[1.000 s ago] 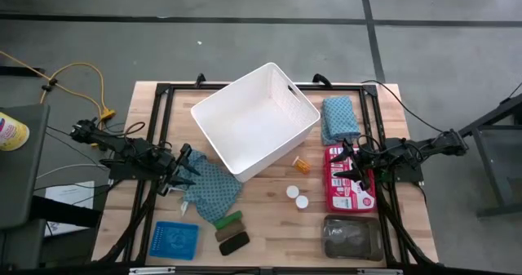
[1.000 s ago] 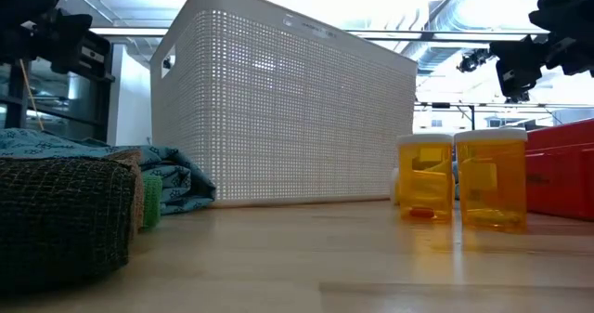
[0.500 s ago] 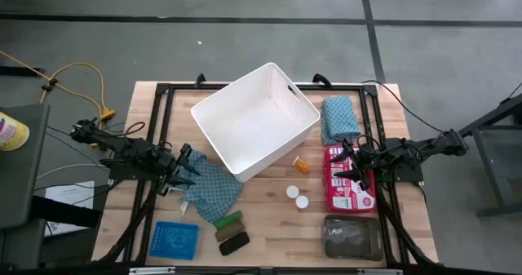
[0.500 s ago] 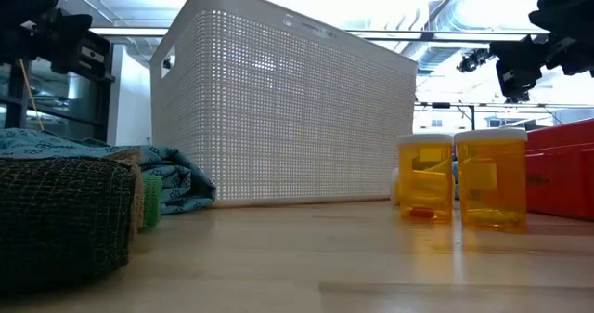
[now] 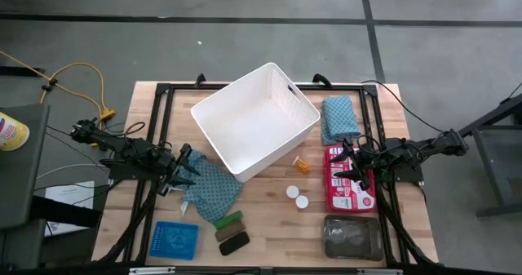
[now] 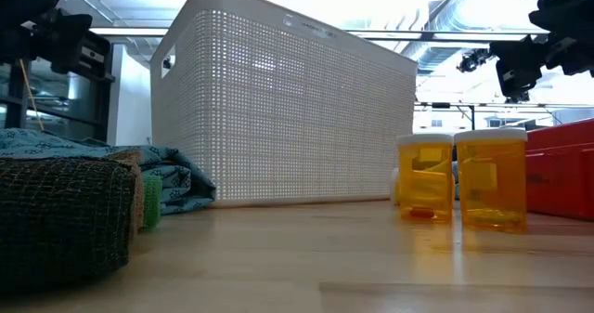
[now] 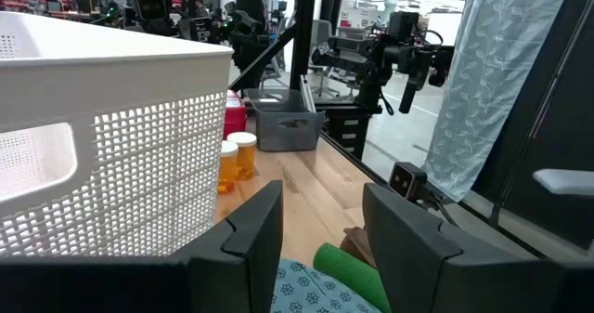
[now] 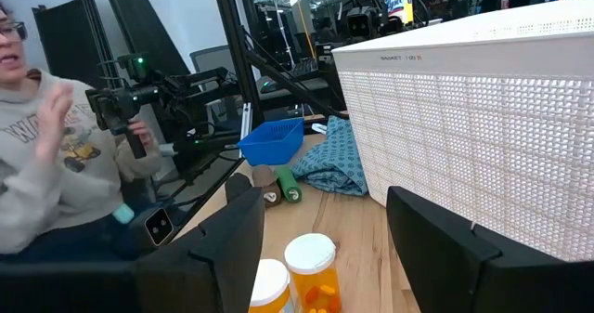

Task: Pick & place medical supplies in basket/bin

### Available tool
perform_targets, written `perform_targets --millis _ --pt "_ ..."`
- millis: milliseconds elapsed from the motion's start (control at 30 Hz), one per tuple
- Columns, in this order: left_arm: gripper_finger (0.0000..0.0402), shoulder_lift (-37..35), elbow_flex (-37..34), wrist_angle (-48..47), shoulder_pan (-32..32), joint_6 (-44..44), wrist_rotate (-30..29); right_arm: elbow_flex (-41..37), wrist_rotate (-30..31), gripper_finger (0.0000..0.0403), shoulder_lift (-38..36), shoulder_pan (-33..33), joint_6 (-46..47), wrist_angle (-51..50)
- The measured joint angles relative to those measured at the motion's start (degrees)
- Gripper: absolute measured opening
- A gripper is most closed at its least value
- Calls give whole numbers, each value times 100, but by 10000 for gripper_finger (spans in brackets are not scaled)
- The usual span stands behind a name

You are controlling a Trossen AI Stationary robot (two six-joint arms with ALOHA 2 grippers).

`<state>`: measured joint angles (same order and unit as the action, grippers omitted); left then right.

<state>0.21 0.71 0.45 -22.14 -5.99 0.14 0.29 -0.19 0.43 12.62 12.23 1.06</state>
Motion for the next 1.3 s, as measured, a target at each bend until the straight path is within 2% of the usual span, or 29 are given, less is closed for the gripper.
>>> perform_targets --millis 833,1100,1300 --pt "146 0 0 1 1 -126 -21 1 1 216 1 2 0 0" --pt "146 88 64 2 -1 -285 -449 -1 0 216 1 0 0 0" --pt "146 534 442 -4 -1 -307 -808 1 1 216 1 0 0 0"
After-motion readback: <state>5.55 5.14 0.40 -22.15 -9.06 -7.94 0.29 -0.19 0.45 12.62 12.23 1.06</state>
